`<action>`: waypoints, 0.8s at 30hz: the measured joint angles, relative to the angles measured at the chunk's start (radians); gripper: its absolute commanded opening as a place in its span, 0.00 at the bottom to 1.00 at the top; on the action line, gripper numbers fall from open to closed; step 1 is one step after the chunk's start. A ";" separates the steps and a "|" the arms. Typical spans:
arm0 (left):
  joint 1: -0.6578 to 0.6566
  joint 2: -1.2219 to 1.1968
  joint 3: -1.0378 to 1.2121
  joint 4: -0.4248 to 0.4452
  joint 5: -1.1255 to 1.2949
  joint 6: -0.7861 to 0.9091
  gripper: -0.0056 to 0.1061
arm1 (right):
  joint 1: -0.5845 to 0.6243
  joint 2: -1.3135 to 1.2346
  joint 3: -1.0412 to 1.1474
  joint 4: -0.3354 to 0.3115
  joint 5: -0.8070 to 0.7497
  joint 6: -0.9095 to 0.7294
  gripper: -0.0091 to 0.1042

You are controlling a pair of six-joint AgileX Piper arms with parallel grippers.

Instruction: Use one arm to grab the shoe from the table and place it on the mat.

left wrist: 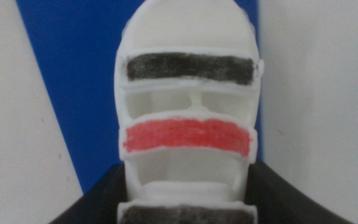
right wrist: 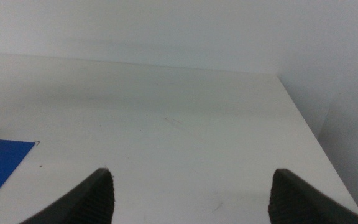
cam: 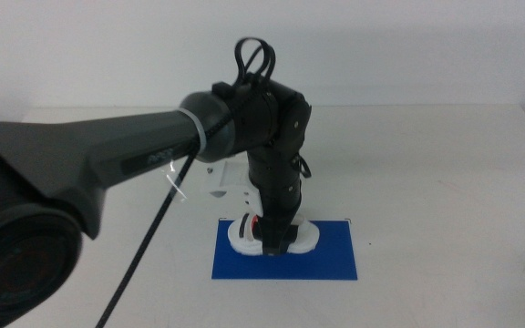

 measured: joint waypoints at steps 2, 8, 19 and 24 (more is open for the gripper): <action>0.000 0.016 0.000 0.001 0.000 0.000 0.04 | 0.000 0.000 0.000 0.000 0.000 0.000 0.65; 0.000 0.036 -0.001 -0.002 -0.008 0.000 0.04 | 0.000 0.000 0.000 0.000 0.000 0.000 0.65; 0.000 0.039 -0.003 -0.016 -0.026 0.000 0.42 | 0.000 0.000 0.000 0.000 0.000 0.000 0.65; 0.000 0.039 -0.003 -0.026 -0.027 0.000 0.74 | 0.000 0.000 0.000 0.000 0.000 0.000 0.65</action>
